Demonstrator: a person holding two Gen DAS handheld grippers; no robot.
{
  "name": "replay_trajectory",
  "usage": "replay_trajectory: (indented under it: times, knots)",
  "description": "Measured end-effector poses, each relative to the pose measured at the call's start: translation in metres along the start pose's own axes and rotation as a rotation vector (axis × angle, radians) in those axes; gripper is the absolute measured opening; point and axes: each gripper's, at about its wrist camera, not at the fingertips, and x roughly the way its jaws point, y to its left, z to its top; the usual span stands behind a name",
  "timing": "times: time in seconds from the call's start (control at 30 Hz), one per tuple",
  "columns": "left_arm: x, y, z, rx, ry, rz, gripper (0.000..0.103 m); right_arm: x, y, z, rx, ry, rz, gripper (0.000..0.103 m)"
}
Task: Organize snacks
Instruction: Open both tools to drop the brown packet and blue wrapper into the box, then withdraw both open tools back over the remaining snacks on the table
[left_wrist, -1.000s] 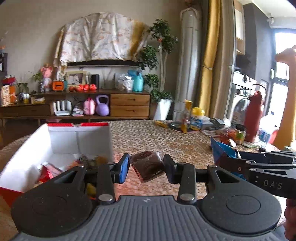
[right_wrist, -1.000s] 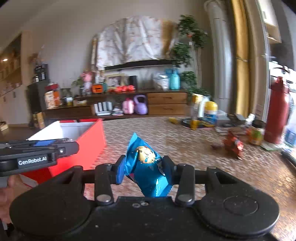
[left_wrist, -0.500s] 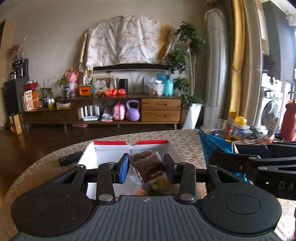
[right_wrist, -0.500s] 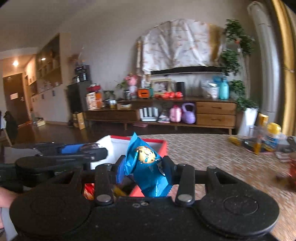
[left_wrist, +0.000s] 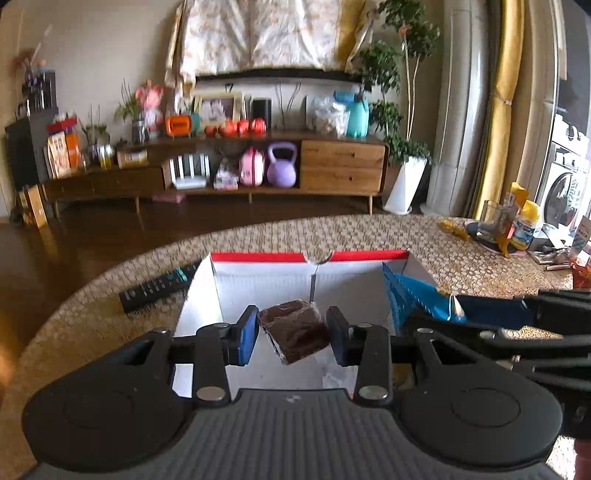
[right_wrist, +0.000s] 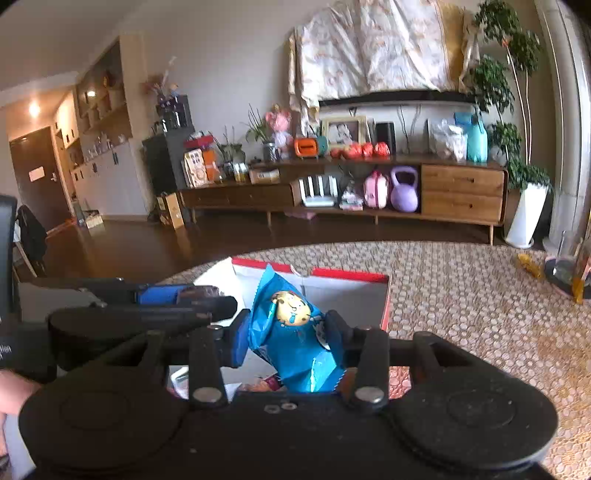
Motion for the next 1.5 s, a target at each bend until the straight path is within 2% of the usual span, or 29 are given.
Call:
replay_trajectory:
  times: [0.33,0.4,0.43,0.47,0.53,0.73,0.83,0.93,1.1,1.23,1.4,1.5]
  knots:
    - [0.016,0.009,0.000,-0.041,0.042,0.001,0.041,0.013,-0.006,-0.014,0.029,0.038,0.005,0.045]
    - [0.015,0.009,0.001,-0.048,0.040,-0.002,0.050,0.013,-0.007,-0.015,0.033,0.040,0.001,0.047]
    - [0.015,0.009,0.002,-0.050,0.039,-0.003,0.061,0.014,-0.007,-0.015,0.035,0.041,0.002,0.047]
    - [0.014,0.009,0.002,-0.055,0.035,-0.006,0.065,0.012,-0.007,-0.016,0.036,0.042,0.003,0.051]
    - [0.013,0.009,0.003,-0.067,0.024,0.000,0.065,0.012,-0.011,-0.012,0.040,0.034,0.003,0.056]
    - [-0.009,0.003,0.001,-0.073,-0.006,-0.001,0.067,-0.008,-0.013,-0.013,0.035,0.005,0.001,0.058]
    - [-0.027,-0.008,-0.003,-0.063,-0.040,-0.015,0.073,-0.025,-0.015,-0.016,0.044,-0.017,-0.001,0.059]
    - [-0.042,-0.023,-0.010,-0.028,-0.058,-0.023,0.073,-0.043,-0.017,-0.022,0.031,-0.043,-0.018,0.063]
    - [-0.060,-0.049,-0.020,0.009,-0.067,-0.034,0.073,-0.066,-0.023,-0.033,0.025,-0.064,-0.062,0.064]
    - [-0.071,-0.069,-0.028,0.036,-0.065,-0.044,0.073,-0.082,-0.028,-0.041,0.052,-0.063,-0.115,0.075]
    - [-0.083,-0.092,-0.035,0.055,-0.066,-0.061,0.073,-0.104,-0.039,-0.052,0.071,-0.081,-0.177,0.078]
    - [-0.089,-0.104,-0.039,0.069,-0.071,-0.070,0.080,-0.119,-0.047,-0.059,0.098,-0.089,-0.214,0.079]
